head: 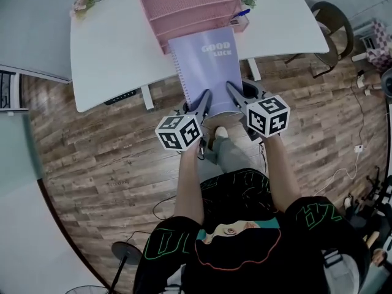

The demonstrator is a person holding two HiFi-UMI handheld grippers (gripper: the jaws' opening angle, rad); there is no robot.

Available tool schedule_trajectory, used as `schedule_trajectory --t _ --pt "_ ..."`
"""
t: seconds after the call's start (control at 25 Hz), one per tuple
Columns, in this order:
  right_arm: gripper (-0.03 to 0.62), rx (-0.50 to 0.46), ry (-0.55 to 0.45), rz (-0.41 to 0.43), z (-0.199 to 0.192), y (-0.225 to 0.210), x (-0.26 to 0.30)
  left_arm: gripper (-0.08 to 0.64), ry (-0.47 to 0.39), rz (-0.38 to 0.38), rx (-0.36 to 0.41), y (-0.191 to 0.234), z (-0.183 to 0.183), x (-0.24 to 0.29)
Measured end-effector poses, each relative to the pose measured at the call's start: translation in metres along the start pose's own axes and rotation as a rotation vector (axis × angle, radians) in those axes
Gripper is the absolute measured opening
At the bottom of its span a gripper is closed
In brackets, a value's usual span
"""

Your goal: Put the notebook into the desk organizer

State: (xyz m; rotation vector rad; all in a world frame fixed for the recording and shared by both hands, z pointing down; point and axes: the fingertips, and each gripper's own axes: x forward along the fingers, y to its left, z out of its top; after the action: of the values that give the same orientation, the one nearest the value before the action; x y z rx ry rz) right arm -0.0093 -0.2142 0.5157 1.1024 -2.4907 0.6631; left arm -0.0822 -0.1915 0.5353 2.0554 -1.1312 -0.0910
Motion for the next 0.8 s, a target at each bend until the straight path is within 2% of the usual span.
schedule_trajectory --t 0.48,0.8 --pt "0.064 0.059 0.032 0.064 0.009 -0.022 0.035 0.061 0.025 0.026 -0.089 0.022 0.013 0.024" --pt "0.072 0.089 0.036 0.082 0.017 -0.028 0.049 0.058 0.001 -0.016 -0.206 0.032 0.021 0.030"
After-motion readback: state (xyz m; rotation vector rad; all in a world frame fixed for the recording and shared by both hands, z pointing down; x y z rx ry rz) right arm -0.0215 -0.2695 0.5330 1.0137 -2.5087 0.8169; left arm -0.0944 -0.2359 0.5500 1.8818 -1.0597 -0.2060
